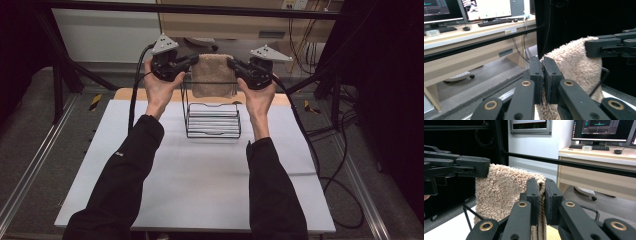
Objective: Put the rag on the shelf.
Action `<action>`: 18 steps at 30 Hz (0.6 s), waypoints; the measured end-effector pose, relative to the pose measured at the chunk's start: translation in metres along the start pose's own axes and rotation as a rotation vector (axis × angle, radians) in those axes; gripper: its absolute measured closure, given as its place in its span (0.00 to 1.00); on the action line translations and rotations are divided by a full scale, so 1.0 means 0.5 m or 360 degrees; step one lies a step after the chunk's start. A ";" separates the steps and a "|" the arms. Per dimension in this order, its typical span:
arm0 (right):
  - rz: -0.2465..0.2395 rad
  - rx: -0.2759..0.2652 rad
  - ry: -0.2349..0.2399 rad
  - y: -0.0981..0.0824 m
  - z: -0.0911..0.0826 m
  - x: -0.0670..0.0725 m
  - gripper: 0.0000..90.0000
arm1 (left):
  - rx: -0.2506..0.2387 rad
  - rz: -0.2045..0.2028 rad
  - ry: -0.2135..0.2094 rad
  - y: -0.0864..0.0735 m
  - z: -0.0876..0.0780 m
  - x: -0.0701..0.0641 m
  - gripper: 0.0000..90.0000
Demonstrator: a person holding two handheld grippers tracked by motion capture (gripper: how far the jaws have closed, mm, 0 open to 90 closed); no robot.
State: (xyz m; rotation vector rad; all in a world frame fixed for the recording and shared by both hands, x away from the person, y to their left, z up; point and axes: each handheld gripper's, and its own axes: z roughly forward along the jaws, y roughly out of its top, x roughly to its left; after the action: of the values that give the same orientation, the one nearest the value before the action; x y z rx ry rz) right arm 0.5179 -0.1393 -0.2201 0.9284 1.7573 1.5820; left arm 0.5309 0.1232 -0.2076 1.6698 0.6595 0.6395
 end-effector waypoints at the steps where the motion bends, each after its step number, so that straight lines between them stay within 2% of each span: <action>1: 0.0000 0.0000 0.0000 0.000 0.000 0.000 0.93 | 0.0003 0.0005 -0.0004 -0.002 -0.002 -0.002 0.96; 8: 0.0017 -0.0016 0.0009 -0.018 -0.015 0.004 0.93 | -0.0001 0.0035 -0.0028 -0.008 -0.014 -0.018 0.96; 18: -0.0002 -0.0042 0.0048 -0.030 -0.037 0.011 0.93 | -0.0014 0.0046 -0.0060 -0.016 -0.033 -0.033 0.95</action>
State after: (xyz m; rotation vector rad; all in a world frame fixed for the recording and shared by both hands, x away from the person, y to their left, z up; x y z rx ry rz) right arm 0.4983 -0.1463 -0.2326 0.8956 1.7529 1.6223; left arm 0.5071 0.1238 -0.2137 1.6820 0.6061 0.6293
